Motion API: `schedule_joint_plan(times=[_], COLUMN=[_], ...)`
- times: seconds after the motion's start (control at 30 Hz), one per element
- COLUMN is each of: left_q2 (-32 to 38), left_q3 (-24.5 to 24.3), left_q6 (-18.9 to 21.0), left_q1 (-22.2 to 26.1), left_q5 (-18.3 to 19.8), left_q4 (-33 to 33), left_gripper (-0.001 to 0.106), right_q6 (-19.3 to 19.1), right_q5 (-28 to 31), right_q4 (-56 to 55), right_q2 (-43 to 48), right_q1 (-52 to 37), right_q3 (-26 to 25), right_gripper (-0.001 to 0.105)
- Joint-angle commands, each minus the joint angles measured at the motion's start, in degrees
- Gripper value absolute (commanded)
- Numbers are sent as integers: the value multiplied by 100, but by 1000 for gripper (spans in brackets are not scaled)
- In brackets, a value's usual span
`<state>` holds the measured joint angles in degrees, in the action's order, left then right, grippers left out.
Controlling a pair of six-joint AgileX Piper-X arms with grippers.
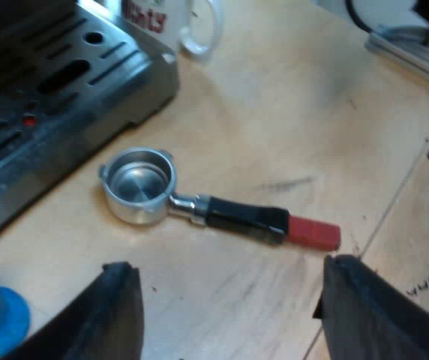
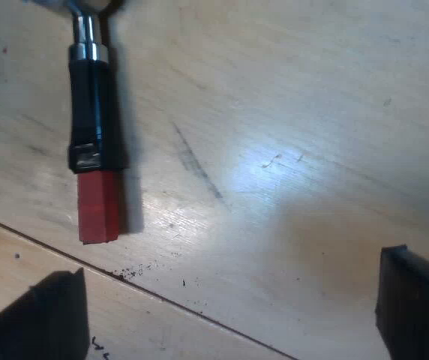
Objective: Put the handle in the coffee machine
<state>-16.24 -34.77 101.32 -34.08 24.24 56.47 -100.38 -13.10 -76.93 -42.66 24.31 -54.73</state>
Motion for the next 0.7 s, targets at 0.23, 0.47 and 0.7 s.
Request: schedule_joint_plan(times=[0.23,0.47,0.7], left_q2=[-149,-164,-164], left_q3=[-40,-40,-40], left_q6=[-459,-1003,-1035], left_q1=[-20,-20,-20], left_q5=[-113,136,255], left_q4=[-135,-119,-119], left_gripper=[55,55,55], right_q6=[680,1169,1329], right_q5=[760,945,986], right_q4=[521,783,1034], right_q2=[-445,-1010,-1625], right_q1=[1243,1757,1988], right_q3=[-62,-62,-62], right_gripper=[78,78,78])
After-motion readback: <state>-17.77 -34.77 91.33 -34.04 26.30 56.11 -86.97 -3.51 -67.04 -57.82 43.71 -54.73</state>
